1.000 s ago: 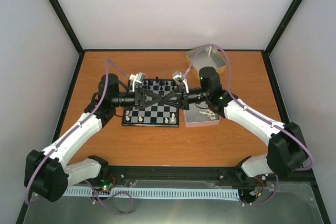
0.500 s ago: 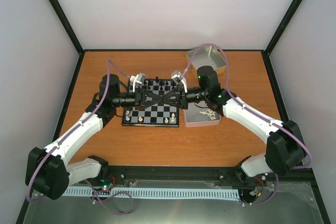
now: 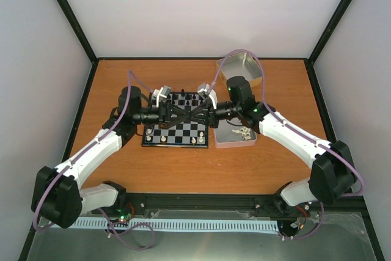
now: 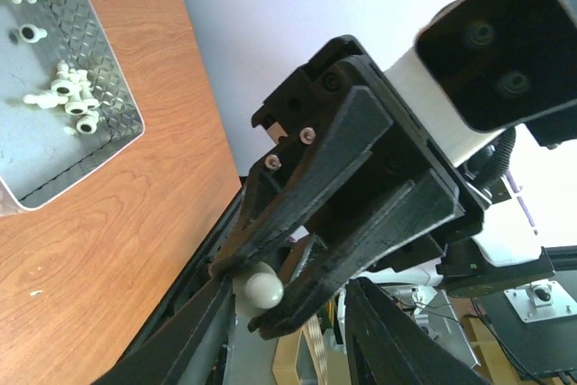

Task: Set up the chess pieces on the board
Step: Place the chess piece on the chessboard.

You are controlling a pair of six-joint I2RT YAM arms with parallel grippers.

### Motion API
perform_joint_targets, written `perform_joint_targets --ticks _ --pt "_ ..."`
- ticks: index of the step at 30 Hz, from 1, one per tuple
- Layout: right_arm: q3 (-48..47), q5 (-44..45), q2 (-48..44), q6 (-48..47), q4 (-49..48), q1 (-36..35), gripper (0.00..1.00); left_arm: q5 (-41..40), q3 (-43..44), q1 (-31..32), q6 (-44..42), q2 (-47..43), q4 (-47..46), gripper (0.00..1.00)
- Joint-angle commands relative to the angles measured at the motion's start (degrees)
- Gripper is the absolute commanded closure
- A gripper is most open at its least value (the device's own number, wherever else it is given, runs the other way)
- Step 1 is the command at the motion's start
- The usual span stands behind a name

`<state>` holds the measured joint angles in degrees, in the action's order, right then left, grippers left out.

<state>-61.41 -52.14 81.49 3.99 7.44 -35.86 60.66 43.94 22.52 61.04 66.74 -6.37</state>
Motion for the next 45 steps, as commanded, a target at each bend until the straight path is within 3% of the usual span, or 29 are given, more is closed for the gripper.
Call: perform_joint_targets --ticks 1,4,11,16,21,31,34,40,45 --pt "-2.3 2.1 -0.8 -4.3 2.9 -0.9 0.89 -0.2 0.9 0.2 0.9 1.7 1.5 0.64" --pt "-3.1 3.8 -1.0 -6.2 4.9 -1.1 0.88 -0.5 0.7 0.2 1.7 2.6 2.2 0.54" --pt "-4.1 7.6 -1.4 -9.9 9.3 -1.7 0.89 -1.6 0.8 0.2 4.7 4.1 0.6 0.55" --pt "-4.2 9.2 -1.3 -10.7 10.2 -2.3 0.89 -0.6 -0.1 0.1 7.2 4.5 -2.8 0.71" --pt "-4.4 10.3 -0.5 -10.4 9.7 -2.8 0.89 -0.3 0.0 0.1 6.3 4.5 -1.1 0.76" --pt "-4.5 10.8 0.4 -8.9 9.1 -3.1 0.88 -0.1 -0.8 0.1 5.0 4.7 0.2 0.98" --pt "-4.7 11.0 0.6 -7.9 9.8 -3.1 0.8 -0.8 -0.1 0.2 3.3 4.5 1.9 0.99" --pt "-3.8 14.4 -0.5 -3.9 8.8 -2.9 0.39 -7.4 1.8 0.1 -5.0 3.5 11.1 0.99" --pt "3.0 24.7 -6.8 2.6 1.4 -2.0 0.26 -20.7 3.7 0.1 -17.6 1.4 23.9 0.99"
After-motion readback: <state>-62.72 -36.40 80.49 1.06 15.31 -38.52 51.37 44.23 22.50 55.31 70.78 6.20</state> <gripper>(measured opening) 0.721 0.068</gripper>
